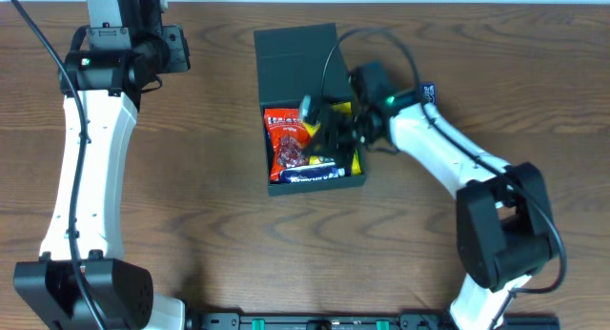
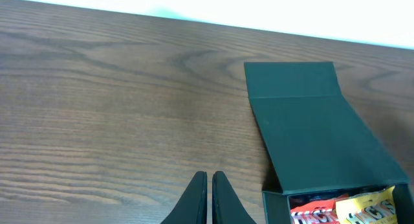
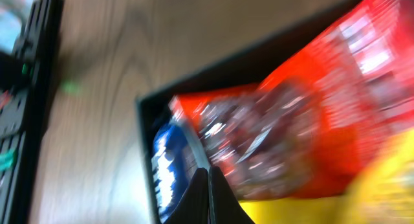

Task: Pack container
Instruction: 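Release the bar and move the right gripper to the Eclipse tin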

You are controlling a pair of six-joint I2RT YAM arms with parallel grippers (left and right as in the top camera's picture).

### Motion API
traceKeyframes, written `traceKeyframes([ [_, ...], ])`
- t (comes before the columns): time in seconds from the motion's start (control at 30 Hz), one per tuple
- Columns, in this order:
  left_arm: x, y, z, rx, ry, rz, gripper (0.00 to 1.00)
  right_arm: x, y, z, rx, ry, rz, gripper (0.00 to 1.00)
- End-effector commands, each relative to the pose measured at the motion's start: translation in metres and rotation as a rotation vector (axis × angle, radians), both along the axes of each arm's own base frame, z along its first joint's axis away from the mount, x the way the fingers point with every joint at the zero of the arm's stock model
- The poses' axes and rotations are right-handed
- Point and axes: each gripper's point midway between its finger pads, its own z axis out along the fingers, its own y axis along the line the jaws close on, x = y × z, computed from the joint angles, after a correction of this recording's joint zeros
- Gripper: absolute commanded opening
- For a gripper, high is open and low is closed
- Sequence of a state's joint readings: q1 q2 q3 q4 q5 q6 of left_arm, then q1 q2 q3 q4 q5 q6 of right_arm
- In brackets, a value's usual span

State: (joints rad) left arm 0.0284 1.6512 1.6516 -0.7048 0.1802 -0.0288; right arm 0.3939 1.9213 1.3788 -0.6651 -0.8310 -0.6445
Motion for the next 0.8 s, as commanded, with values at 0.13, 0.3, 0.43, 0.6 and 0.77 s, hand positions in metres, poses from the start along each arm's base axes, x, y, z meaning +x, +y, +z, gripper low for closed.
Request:
traceKeyframes([
  [0.13,-0.003,0.0,0.011,-0.003,-0.026,0.0,0.06,0.077,-0.064,0.032,-0.085,-0.01,-0.401,0.01],
  [0.3,-0.003,0.0,0.011,-0.003,-0.025,0.0,0.06,0.117,-0.148,0.015,-0.236,0.066,-0.819,0.01],
  [0.43,-0.003,0.0,0.011,-0.003,-0.026,0.0,0.06,0.13,-0.212,0.004,-0.33,0.108,-1.094,0.01],
  [0.6,-0.003,0.0,0.011,-0.003,-0.026,0.0,0.06,0.13,-0.24,-0.001,-0.352,0.144,-1.198,0.34],
  [0.77,-0.003,0.0,0.011,-0.003,-0.026,0.0,0.06,0.13,-0.26,-0.013,-0.45,0.116,-1.258,0.67],
])
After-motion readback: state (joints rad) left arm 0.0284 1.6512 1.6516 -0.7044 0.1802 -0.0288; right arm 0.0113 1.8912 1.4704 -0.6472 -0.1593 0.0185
